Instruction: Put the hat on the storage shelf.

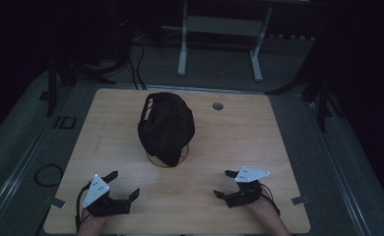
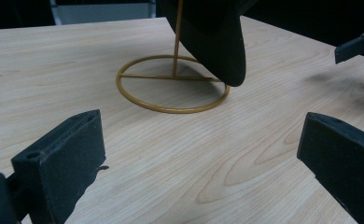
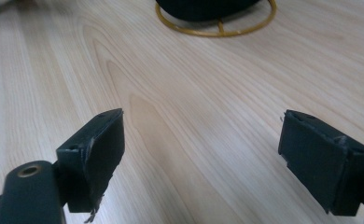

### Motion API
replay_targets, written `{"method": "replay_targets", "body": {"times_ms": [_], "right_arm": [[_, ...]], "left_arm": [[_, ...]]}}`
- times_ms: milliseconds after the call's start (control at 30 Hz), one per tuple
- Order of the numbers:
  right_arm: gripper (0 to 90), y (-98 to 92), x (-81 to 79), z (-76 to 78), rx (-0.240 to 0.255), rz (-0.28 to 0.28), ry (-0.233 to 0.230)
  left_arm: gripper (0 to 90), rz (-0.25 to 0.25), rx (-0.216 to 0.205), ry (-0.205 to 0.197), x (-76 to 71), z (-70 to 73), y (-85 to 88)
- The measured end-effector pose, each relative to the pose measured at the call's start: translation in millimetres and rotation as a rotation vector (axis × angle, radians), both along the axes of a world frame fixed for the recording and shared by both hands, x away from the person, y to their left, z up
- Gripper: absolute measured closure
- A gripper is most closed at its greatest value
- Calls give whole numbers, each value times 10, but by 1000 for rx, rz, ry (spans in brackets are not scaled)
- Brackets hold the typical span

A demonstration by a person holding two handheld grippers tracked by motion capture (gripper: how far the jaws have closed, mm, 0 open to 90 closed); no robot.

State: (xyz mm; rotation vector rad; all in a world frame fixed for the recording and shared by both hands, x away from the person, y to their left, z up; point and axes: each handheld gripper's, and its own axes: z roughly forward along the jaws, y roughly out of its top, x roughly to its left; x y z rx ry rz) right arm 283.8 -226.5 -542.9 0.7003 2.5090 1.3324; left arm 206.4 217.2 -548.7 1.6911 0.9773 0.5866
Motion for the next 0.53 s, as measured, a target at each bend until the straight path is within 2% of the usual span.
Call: {"method": "replay_targets", "body": {"times_ms": [167,200,300,533], "right_arm": [[142,-83,-15,-1,-11,-11,-4],[143,-139,-29,4,-32,-3,-20],[142,-181,-33,-16,-31,-1,-9],[143,-171,-27,-31,-45,3,-24]], "left_arm": [[15,-8,1,3,0,-1,-2],[15,-10,2,4,-1,-1,-5],[15,-9,0,4,-2,-3,-2],[15,-16,-14,9,3,-11,-3]]}}
